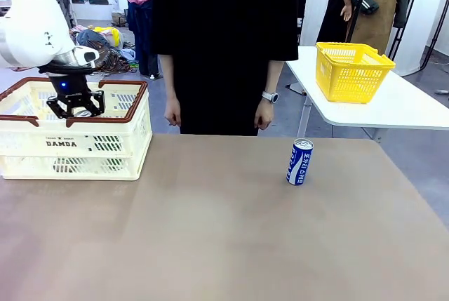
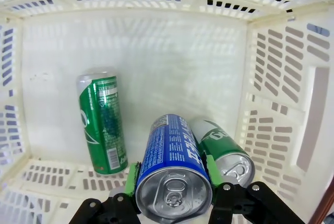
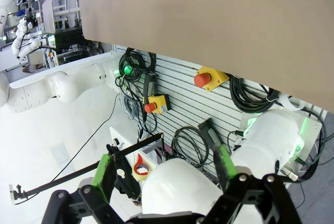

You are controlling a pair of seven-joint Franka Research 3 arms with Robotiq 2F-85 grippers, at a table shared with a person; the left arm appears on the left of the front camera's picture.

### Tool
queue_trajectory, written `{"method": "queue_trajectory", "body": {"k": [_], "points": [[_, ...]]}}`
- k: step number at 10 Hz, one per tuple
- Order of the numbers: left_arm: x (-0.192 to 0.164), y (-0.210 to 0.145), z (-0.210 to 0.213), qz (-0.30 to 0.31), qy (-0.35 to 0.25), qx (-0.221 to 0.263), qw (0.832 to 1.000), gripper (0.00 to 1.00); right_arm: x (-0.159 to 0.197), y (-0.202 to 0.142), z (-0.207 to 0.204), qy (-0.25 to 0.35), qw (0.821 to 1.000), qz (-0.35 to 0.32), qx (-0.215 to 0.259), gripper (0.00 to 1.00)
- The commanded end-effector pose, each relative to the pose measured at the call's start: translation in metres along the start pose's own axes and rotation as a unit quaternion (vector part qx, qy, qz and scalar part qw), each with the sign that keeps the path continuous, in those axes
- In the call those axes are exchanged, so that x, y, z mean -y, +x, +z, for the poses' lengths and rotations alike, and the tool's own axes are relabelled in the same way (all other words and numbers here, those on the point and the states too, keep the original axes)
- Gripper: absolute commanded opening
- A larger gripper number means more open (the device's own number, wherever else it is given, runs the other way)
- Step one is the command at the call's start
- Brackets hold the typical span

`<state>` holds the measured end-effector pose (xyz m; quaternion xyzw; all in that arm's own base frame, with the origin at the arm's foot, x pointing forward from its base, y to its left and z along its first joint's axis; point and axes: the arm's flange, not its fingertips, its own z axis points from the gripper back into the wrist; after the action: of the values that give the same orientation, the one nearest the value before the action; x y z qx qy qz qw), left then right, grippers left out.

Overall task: Place the drinks into the Shopping basket.
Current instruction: Pick up one drink and place it into the Shopping basket.

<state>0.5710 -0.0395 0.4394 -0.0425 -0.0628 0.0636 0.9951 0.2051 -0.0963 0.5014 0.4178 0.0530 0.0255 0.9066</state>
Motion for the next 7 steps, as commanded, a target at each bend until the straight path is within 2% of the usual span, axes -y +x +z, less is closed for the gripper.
{"method": "queue_trajectory", "body": {"k": [1,2,7], "points": [[-0.0016,-0.0029,-0.0004,0.005,-0.031,-0.006,0.999,0.0,-0.0014,0.0005,0.0016,0.004,1.0,0.007,0.001,1.0],[0.0,0.0,0.0,0.0,0.0,0.0,1.0,0.0,-0.0014,0.0005,0.0016,0.004,1.0,0.007,0.001,1.0],[0.0009,-0.0011,-0.0035,0.003,-0.006,-0.004,1.0,0.0,-0.0014,0.0005,0.0016,0.004,1.0,0.007,0.001,1.0]]}}
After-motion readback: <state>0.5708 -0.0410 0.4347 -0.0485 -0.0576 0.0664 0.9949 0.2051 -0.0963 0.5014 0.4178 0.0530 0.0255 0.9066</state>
